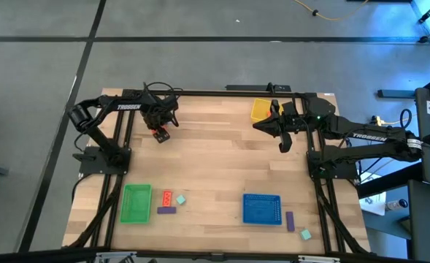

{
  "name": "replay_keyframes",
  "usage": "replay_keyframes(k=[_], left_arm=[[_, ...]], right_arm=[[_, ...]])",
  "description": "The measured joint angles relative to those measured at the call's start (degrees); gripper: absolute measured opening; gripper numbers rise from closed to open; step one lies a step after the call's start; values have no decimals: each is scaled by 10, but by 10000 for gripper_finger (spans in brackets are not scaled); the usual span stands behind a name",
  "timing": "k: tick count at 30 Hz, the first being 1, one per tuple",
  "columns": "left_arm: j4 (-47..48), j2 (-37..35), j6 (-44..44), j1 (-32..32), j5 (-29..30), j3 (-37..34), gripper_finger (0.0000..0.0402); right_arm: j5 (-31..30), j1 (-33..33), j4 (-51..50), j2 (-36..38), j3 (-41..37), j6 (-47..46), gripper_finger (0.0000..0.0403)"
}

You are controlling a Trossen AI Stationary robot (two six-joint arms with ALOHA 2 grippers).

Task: Sort & place blocks by color
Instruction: Put the top orange gamepiece into the yellow bin

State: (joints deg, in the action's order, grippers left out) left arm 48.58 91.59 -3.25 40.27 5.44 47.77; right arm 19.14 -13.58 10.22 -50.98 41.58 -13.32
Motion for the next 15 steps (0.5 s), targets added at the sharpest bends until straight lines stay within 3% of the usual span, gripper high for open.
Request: replay_keyframes(k=[8,15], left_arm=[[4,-2,1,-1,9,0,118],[25,-37,15,-8,-5,-1,117]], right_arm=[[0,0,-2,0,0,-1,0],[0,0,-2,0,0,-1,0]])
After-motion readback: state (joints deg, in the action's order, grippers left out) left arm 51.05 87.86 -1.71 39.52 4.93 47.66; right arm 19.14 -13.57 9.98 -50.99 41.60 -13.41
